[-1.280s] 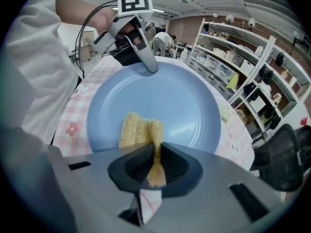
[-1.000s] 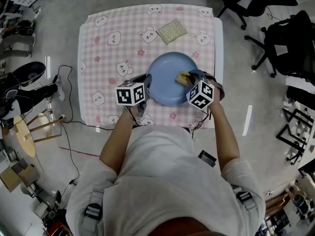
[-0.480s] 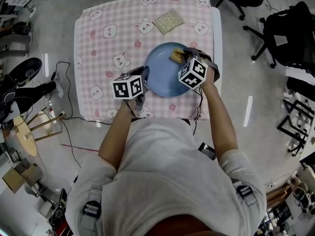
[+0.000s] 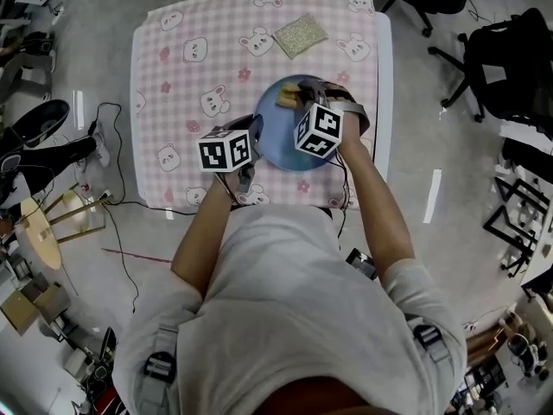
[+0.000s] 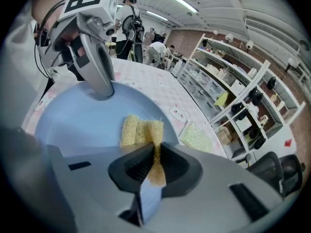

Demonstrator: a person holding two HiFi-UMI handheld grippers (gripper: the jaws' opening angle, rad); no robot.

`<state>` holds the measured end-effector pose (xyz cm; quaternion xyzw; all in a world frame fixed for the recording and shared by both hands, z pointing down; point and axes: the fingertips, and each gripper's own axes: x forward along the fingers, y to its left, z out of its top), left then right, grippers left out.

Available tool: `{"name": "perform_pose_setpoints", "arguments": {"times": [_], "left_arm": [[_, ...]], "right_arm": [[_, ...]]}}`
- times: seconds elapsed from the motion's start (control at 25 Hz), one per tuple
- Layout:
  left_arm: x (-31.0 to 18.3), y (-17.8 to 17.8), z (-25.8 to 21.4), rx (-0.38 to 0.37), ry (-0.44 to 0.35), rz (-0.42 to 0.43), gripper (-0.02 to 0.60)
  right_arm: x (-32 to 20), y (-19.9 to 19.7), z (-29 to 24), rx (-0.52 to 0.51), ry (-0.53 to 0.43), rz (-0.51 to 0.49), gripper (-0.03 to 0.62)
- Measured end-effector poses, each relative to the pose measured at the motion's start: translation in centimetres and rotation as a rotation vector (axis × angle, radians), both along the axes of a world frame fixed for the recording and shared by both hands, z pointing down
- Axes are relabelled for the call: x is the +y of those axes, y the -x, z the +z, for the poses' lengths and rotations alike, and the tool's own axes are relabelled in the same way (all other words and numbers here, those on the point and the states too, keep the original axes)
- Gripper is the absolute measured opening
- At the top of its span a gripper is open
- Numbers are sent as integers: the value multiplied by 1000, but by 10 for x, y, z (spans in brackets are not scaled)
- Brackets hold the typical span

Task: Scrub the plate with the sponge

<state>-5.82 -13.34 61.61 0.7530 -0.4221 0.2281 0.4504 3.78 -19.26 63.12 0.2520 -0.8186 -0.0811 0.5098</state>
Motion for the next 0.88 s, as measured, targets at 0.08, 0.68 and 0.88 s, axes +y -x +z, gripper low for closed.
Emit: {"name": "perform_pose_setpoints", "arguments": {"times": [0.08, 0.68, 0.88], "left_arm": [[1, 2, 1, 3, 6, -9, 46], [2, 1, 13, -24, 23, -21, 38], [-3, -3, 15, -23, 24, -24, 37]], "right_arm": [[5, 15, -1, 0, -6, -38, 44], [84, 47, 5, 33, 15, -340, 44], [104, 40, 9, 19, 51, -380, 44]]}}
